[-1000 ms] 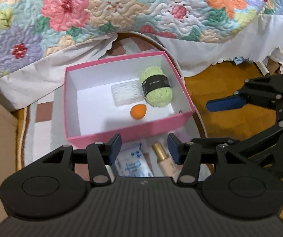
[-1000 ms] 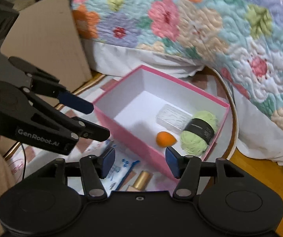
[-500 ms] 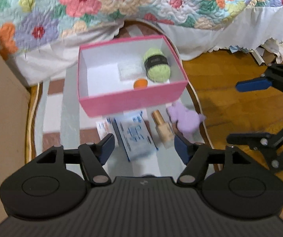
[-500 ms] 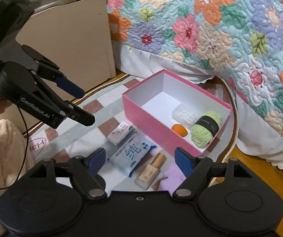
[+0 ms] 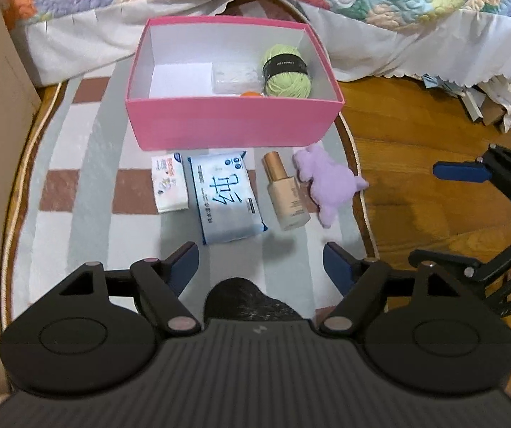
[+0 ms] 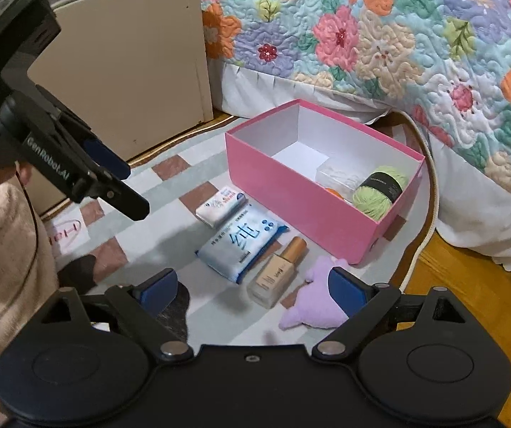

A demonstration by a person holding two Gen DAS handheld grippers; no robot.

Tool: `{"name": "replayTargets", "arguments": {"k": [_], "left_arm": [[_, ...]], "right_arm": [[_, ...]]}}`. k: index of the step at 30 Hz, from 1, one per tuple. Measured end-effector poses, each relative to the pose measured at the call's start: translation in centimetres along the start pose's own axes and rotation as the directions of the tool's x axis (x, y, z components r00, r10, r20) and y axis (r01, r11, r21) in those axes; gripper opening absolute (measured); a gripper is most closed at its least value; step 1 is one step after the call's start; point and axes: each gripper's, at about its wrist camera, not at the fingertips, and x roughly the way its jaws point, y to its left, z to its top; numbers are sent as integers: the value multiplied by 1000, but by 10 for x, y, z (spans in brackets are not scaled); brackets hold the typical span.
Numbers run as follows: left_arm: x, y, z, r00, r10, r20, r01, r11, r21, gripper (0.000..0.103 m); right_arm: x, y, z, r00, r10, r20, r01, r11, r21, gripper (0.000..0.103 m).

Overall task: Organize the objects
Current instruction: 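Raise the left tool out of the box and move toward the purple plush, then close the left tool on the purple plush toy and lift it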

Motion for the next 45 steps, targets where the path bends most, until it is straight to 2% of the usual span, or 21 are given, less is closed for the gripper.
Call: {"name": "replayTargets", "arguments": {"k": [4,6,11,13,15,18,23,26,32,35,38,40,43,45], "left_arm": [[19,-5,-8,1000,-16,17,17,1000,-23,76],[28,-10,-10,999,-11,38,12,999,-31,76],[50,-21,-14,1000,-3,26,5,997,-71,76],[57,-28,-16,999,0,44,2,998,-60,76],[62,-33,-18,998,-19,68,23,998,-51,76],[76,-40,-16,992,-104,75,106,994,-23,76],[102,-57,-12,986,-132,103,131,991,17,73],[117,-65,-9,984,-141,111,138,990,39,61],[145,-72,3,979,-174,105,170,984,42,52],[161,-76,10,983,-163,83,162,987,24,41],[175,-74,15,983,-184,9,184,981,-61,39],[177,-76,16,982,-190,18,191,979,-72,38],[183,-80,19,991,-131,32,132,990,-53,38],[189,-78,22,992,-117,37,120,990,-74,38]], "right_arm": [[12,-5,-17,999,-22,43,23,1000,-12,94],[21,-6,-25,999,-27,40,27,1000,-15,94],[36,-6,-39,998,-37,43,37,999,1,94],[41,-8,-44,998,-44,40,44,999,-1,94],[47,-10,-50,998,-57,39,58,998,-23,94],[59,-17,-58,995,-88,39,90,995,-46,94],[82,-31,-72,995,-102,17,103,988,-114,94],[96,-42,-75,996,-92,-5,90,988,-128,94],[116,-60,-75,998,-63,-28,59,990,-131,94],[125,-66,-74,998,-42,-42,36,989,-141,94],[134,-71,-69,996,-1,-91,-10,993,-119,94],[140,-74,-65,992,28,-126,-39,996,-84,93],[147,-74,-65,992,18,-127,-30,995,-91,93],[153,-77,-66,990,20,-142,-30,997,-71,94]]}}
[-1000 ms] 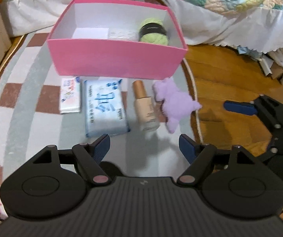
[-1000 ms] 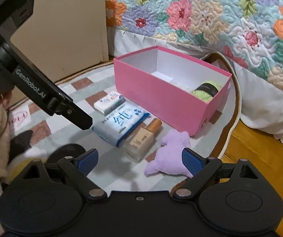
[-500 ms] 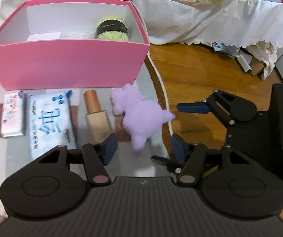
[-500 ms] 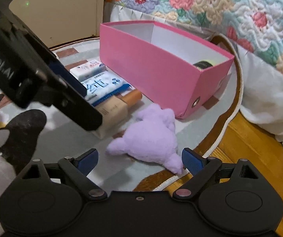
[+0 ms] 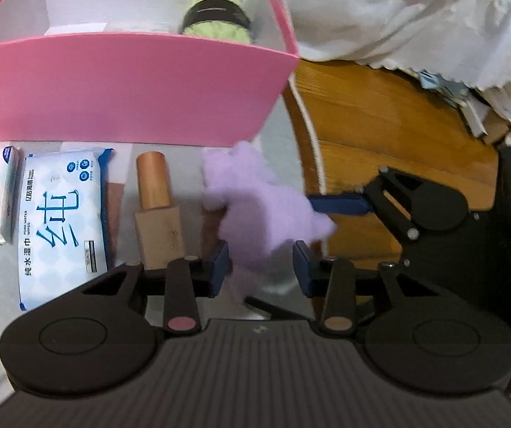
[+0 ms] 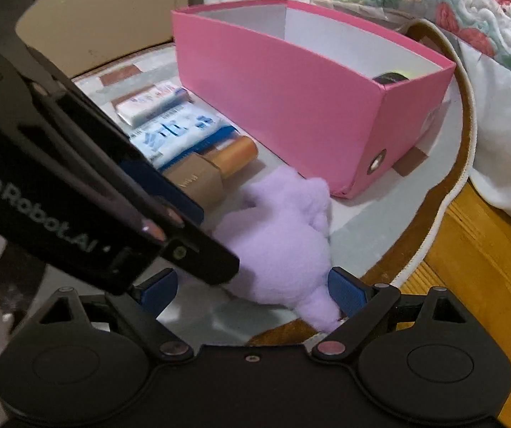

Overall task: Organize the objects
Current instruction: 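Close the left tool on the purple plush toy and lift it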

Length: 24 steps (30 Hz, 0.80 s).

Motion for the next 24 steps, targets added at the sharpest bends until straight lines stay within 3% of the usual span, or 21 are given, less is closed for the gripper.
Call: {"name": "replayTargets", "arguments": {"k": [4,7,12,17,24], "left_arm": [[14,10,3,1000,-18,10,19,998,-58,42],[20,18,1,996,-85,20,87,989,-118,40],[22,24,-7,988,-138,66,145,984,-107,41],[20,30,-12,985,-149,92,161,977,-138,35],[8,24,-18,987,-129,100,142,980,-139,33]], "right_arm": [[5,-4,-4,1000,29,4,-29,998,63,94],[2,-4,-9,999,31,26,-34,993,114,93],[-8,-4,-19,997,21,71,-36,978,208,87],[-15,-7,-31,994,7,106,-39,953,301,72],[-17,-6,-29,993,-1,118,-42,932,361,70]]}}
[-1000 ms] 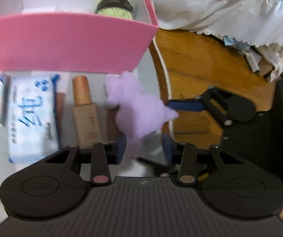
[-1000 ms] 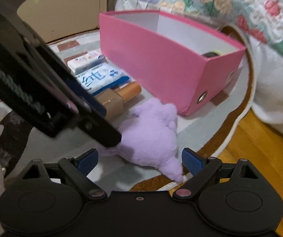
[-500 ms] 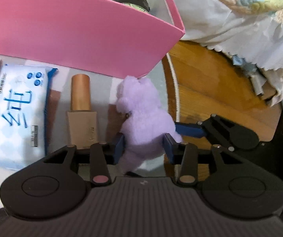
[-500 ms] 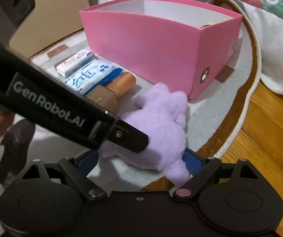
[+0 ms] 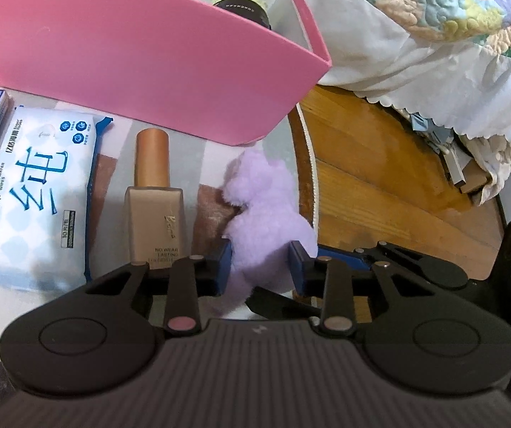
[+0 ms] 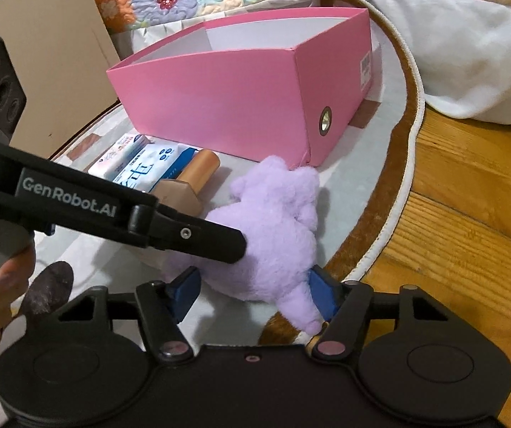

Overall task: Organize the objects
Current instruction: 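Close the left tool on the purple plush toy and lift it, then carry the purple plush into the pink box and open the left tool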

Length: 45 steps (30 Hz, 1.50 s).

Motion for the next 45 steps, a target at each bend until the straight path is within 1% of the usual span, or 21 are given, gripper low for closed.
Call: {"name": "replayTargets", "arguments": {"k": [3,4,7,8,10,13,17,20,25,28,33,39,45], "left_arm": [[-13,-3,3,1000,-14,-3,14,1000,9,33],[-18,-4,4,1000,-24,-2,24,1000,14,33],[-35,-11,9,999,-40,-5,41,998,48,33],[-41,-13,9,999,-39,-4,39,998,58,33],[-55,-17,10,999,-44,4,44,996,71,33],[-71,-21,11,999,-49,-4,49,996,77,33],[-97,-27,12,998,-57,17,55,994,99,33],[-118,-32,11,998,-52,42,46,991,125,33],[-154,-43,9,996,-20,89,4,986,169,34],[-167,-41,12,996,-10,88,-4,987,159,34],[-187,-35,15,992,-14,122,-5,988,153,34],[-214,-21,22,989,-17,149,-4,990,140,34],[-246,0,34,985,-44,164,23,992,126,34]], "right_arm": [[-8,1,7,999,23,-26,-21,997,74,70],[-13,3,10,999,31,-31,-28,996,83,71],[-28,13,16,999,40,-34,-38,997,66,75],[-32,17,18,998,51,-37,-48,997,65,78],[-41,25,22,998,59,-34,-57,997,57,78],[-55,37,27,998,55,-28,-53,998,43,78],[-71,51,35,999,51,-19,-50,998,28,78],[-83,64,43,999,50,-5,-50,999,10,78],[-102,86,57,998,54,21,-54,998,-17,78],[-111,99,65,998,47,43,-46,998,-45,78],[-118,117,77,997,41,67,-36,997,-72,78],[-121,145,93,997,25,77,-17,994,-106,70],[-126,181,114,996,-6,87,20,987,-158,67]]}}
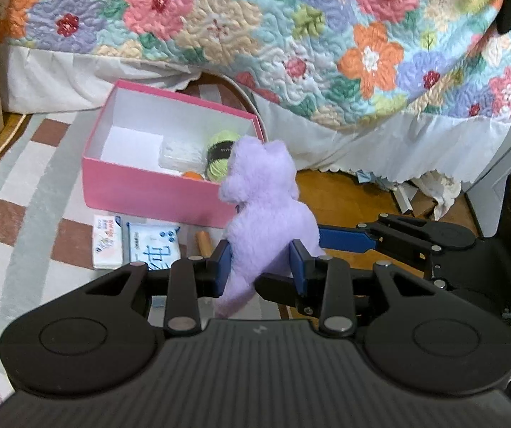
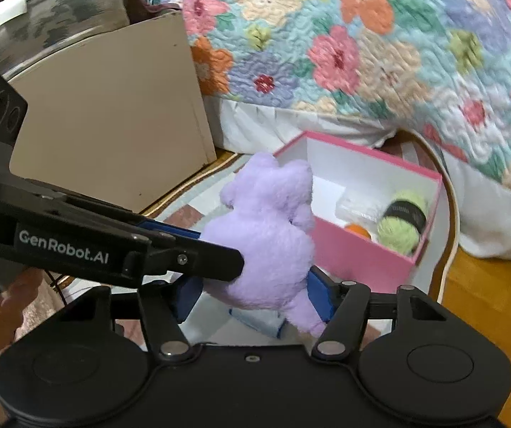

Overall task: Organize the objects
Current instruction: 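Carry the purple plush into the pink box and open the left tool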

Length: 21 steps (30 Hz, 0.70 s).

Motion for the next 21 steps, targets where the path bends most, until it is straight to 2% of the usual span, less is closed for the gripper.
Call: {"name": "replayTargets", "arguments": {"k": [12,21], "left_arm": [[-29,35,62,1000,-20,0,20,999,-51,34],[-18,60,95,1000,-4,-19,2,995,-103,34]], "right_arm": [[5,27,67,998,-58,26,58,998,2,65],[28,26,105,997,-83,-3,83,997,9,64]]}}
